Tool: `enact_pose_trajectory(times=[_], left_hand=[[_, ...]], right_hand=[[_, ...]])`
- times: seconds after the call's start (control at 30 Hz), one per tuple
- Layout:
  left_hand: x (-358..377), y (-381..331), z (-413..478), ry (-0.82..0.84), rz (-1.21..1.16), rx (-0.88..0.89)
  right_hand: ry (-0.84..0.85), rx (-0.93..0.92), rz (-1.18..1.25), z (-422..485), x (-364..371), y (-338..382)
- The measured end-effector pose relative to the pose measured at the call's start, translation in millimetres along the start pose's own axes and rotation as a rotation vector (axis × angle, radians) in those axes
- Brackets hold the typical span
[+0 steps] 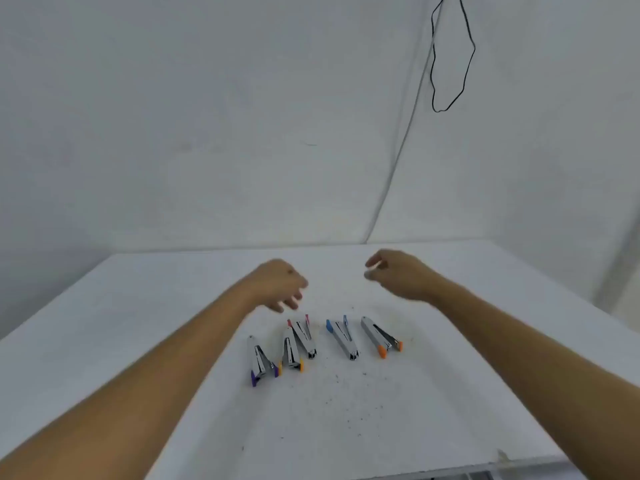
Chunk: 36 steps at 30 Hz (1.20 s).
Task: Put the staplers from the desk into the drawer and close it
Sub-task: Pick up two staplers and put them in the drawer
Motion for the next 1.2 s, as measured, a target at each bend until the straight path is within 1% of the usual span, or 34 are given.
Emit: enact_pose_trajectory(times=[0.03, 0.13, 0.17, 0.27, 0.33, 0.37, 0.43, 0.5, 0.57, 0.7, 0.77, 0.9, 0.97, 1.07, 1.13, 1.2], left_hand=[[15.2, 5.1, 1.2, 0.026, 0.119, -0.014], [57.6, 20.9, 4.6, 0.023, 0.468, -0.043], [67.8, 26.3, 5.9, -0.003, 0.571, -0.056], [80.3, 22.3, 3.0, -0.167, 0.826, -0.021], [88.4, 16.1, -1.1, -0.257, 0.913, 0.021], [91.4, 13.5, -2.4, -0.291, 0.925, 0.047], [98.4, 9.4, -5.1, -0.335, 0.919, 0.096], [102.3, 7.6, -8.1, -0.373, 0.907, 0.119], [103.0, 7.1, -10.2, -0.402, 0.89, 0.119], [101.4, 5.0, -14.6, -0.474, 0.867, 0.102], [104.0, 9.2, -14.4, -0.479, 0.853, 0.05], [111.5, 13.4, -18.6, -0.493, 0.959, -0.043], [111.1, 8.2, -26.2, -0.498, 0.933, -0.048], [110.5, 4.7, -33.9, -0.449, 0.763, -0.022], [106.9, 10.7, -39.0, -0.408, 0.528, -0.063], [105.2, 19.4, -43.7, -0.339, 0.222, -0.127]], right_hand=[[0.035, 0.026, -0.068, -3.5, 12.2, -11.4], [0.084, 0.067, -0.235, -20.3, 47.4, -48.2], [0.079, 0.062, -0.263, -26.1, 57.1, -57.9], [0.06, 0.015, -0.336, -42.6, 74.8, -77.1], [0.012, -0.032, -0.383, -50.7, 80.8, -85.3], [-0.033, -0.047, -0.365, -52.3, 78.2, -87.3], [-0.131, -0.031, -0.258, -56.6, 69.9, -94.5], [-0.222, 0.04, -0.114, -63.8, 62.5, -105.3], [-0.288, 0.093, -0.089, -73.1, 57.3, -112.5], [-0.315, 0.095, -0.269, -94.0, 56.2, -107.6], [-0.328, 0.093, -0.279, -106.1, 55.7, -104.6], [-0.362, 0.099, -0.18, -124.5, 48.2, -106.6], [-0.373, 0.128, 0.007, -129.0, 41.7, -112.2], [-0.411, 0.16, 0.32, -134.8, 31.8, -118.8], [-0.451, 0.169, 0.505, -141.7, 24.6, -122.8], [-0.47, 0.186, 0.67, -147.9, 19.5, -127.6]])
Point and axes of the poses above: each hand's wrist, its own z-axis towards the middle knuckle, its own x-axis out of the palm, y = z × x, the point moved 9 cm from there along z, towards the middle knuckle, and after that the axes turned 10 degrees about z, right-handed, at the moved point
